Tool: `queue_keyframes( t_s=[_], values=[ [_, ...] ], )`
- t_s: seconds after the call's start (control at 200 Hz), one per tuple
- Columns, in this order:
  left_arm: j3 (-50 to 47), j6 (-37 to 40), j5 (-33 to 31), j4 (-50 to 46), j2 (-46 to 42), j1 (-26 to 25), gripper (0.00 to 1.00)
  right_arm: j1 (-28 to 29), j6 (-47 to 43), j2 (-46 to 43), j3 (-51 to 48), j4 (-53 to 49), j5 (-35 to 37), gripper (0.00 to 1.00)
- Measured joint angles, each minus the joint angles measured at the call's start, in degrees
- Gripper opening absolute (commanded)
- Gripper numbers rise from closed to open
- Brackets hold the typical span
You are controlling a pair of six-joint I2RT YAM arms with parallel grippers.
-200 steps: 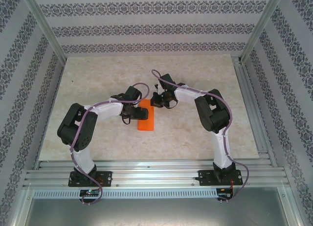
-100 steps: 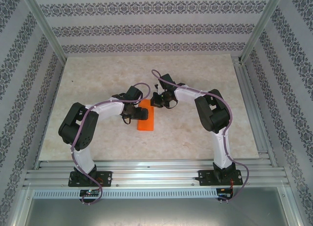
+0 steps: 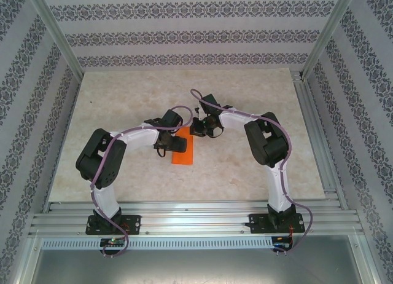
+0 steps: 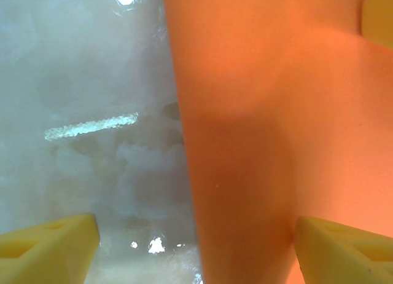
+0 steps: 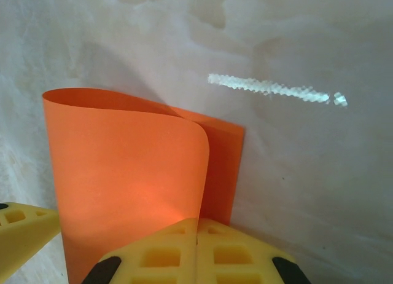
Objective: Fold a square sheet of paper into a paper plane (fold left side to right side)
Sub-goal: First fold in half a square sheet of paper at the center of the table.
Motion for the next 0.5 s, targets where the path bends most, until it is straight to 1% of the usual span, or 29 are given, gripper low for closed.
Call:
queue_keyframes(
  t_s=[0.5],
  values=[
    [0.0,0.0,-1.3,0.0,0.2,-0.6,0.85,0.0,0.1,-0.3,-1.1,1.7,0.0,0.00]
  ],
)
